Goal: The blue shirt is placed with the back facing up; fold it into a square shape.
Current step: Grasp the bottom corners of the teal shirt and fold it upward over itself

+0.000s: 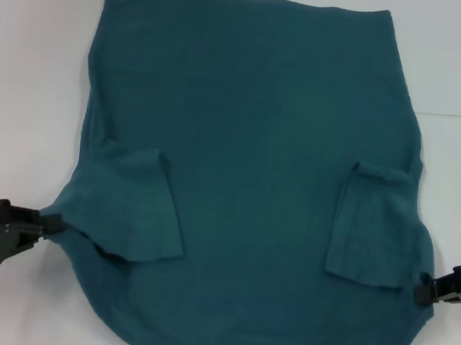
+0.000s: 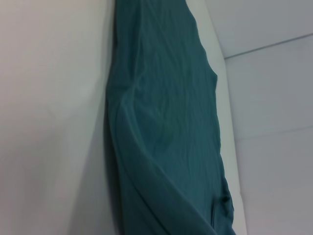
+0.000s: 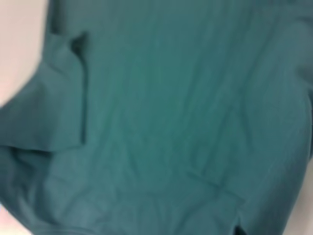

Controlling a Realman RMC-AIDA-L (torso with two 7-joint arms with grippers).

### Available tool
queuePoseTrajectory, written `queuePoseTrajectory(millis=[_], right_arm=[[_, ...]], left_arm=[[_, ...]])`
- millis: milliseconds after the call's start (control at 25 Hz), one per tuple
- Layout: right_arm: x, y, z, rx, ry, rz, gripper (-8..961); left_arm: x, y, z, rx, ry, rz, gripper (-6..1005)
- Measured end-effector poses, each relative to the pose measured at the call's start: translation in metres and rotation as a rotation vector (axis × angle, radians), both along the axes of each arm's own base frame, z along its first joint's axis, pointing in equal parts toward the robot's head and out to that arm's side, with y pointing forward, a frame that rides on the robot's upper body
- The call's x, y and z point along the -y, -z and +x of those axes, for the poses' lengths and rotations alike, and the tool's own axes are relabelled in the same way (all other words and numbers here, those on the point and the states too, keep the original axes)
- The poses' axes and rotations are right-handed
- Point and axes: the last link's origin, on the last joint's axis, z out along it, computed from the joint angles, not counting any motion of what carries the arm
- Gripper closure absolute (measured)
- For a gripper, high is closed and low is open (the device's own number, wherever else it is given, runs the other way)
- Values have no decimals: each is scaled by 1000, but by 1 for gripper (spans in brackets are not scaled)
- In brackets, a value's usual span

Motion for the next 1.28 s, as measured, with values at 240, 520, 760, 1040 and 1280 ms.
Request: queuePoseTrajectory(millis=[240,520,760,1040,1280], right_arm=[[1,0,-2,-49,1,23,923],[14,-1,-2,-88,16,-29,918],[41,-8,16,-98,89,-81,914],[80,-15,39,-89,177,-133,909],[89,-20,44,-79,189,-132,905]], left_arm=[[5,-4,0,-19,38,-15,973],[26,-11,-8,-51,58,-84,973],[49,-19,-12,-71,84,-168,972],[69,-24,-19,-102,68,-232,972],[72,-25,-18,-98,81,-254,973]])
